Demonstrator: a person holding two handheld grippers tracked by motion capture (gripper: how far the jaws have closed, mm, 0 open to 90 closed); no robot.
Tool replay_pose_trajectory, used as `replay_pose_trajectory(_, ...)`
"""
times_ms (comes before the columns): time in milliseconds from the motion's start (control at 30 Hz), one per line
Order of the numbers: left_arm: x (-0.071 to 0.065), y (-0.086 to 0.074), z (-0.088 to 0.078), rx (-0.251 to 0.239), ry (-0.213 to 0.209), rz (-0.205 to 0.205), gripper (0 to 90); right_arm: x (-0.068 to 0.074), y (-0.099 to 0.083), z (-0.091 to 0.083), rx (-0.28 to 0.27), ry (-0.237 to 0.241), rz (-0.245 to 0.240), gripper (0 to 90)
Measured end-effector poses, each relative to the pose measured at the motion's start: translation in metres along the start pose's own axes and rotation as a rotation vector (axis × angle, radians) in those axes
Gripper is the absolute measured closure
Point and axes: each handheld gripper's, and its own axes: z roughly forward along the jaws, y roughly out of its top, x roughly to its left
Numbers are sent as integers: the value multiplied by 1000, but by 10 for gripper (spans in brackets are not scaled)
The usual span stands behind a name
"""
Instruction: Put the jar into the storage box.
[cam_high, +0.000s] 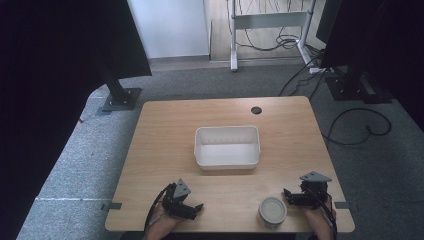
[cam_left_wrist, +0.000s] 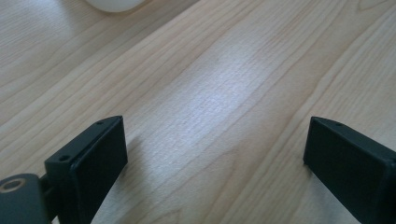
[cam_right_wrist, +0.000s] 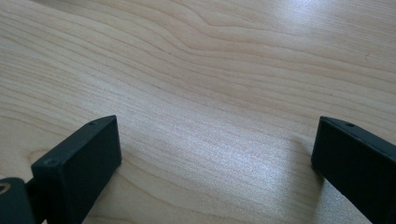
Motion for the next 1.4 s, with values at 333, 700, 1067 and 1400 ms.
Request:
replay_pose_trajectory(333, -7, 4, -5, -26, -24, 2, 59, 0, 0, 0, 0, 0, 0, 10)
replay_pose_trajectory(700, -14, 9, -6, -42, -55, 24, 60, 0, 0, 0, 0, 0, 0, 10)
replay_pose_trajectory(1067, -24, 15, -6, -55, -73, 43, 60, 0, 0, 0, 0, 0, 0, 10)
replay_pose_trajectory(1400, -35, 24, -3, -69, -106, 65, 60, 0, 0, 0, 0, 0, 0, 10)
